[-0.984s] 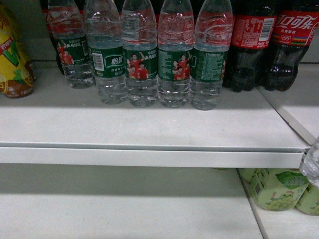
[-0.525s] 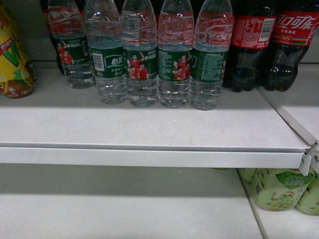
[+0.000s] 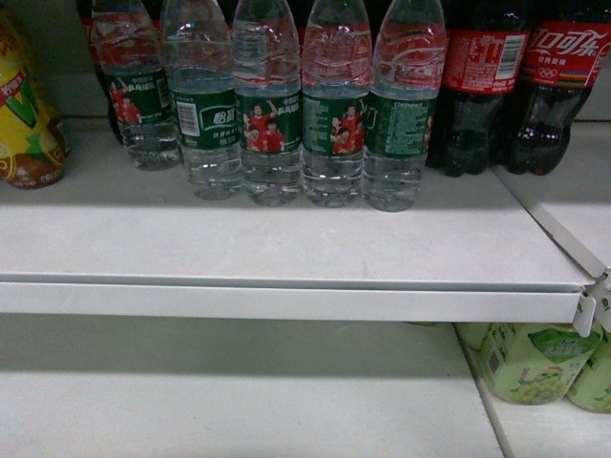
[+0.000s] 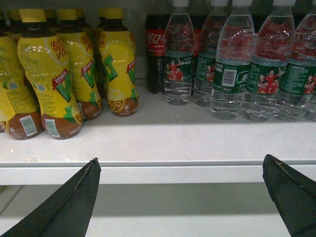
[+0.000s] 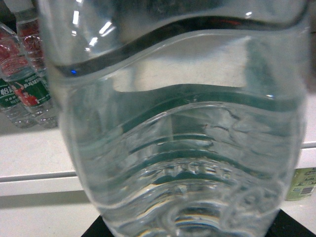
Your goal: Move water from second to third shelf
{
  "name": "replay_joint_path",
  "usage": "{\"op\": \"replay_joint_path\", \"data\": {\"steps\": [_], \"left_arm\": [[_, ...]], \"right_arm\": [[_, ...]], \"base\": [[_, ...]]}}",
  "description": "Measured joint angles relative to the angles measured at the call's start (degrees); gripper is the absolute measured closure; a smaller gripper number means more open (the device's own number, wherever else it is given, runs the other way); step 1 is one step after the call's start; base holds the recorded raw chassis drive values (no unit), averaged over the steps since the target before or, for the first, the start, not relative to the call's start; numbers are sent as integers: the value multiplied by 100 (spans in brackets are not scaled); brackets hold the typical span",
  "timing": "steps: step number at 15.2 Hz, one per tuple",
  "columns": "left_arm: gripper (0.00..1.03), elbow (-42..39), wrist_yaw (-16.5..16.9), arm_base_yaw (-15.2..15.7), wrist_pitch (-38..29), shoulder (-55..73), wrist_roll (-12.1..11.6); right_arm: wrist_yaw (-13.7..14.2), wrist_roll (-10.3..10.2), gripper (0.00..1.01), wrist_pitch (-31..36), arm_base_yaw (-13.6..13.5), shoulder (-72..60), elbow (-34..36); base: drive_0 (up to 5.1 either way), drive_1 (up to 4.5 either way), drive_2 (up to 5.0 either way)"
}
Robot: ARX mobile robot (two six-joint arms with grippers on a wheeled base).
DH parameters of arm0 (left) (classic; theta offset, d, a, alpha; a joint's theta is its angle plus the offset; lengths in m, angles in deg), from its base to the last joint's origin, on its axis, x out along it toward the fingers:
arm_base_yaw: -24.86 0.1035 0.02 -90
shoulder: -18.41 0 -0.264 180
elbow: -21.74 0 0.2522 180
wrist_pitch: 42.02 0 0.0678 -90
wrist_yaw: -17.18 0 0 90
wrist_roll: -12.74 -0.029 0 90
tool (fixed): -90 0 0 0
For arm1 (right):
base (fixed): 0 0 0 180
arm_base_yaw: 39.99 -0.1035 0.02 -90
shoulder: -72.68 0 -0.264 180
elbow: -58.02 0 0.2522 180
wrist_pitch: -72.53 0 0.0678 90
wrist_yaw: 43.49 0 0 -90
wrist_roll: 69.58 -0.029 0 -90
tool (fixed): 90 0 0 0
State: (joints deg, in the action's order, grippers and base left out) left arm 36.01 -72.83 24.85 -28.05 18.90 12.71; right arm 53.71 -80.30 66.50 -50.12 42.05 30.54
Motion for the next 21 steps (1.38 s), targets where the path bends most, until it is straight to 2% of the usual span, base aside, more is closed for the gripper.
{"op": "replay_joint_path", "data": {"steps": [21], "left_arm": [[5, 0, 2, 0, 0, 0, 0]], "right_arm": [[7, 4, 62, 0, 0, 0, 44]], "base": [[0, 0, 0]]}}
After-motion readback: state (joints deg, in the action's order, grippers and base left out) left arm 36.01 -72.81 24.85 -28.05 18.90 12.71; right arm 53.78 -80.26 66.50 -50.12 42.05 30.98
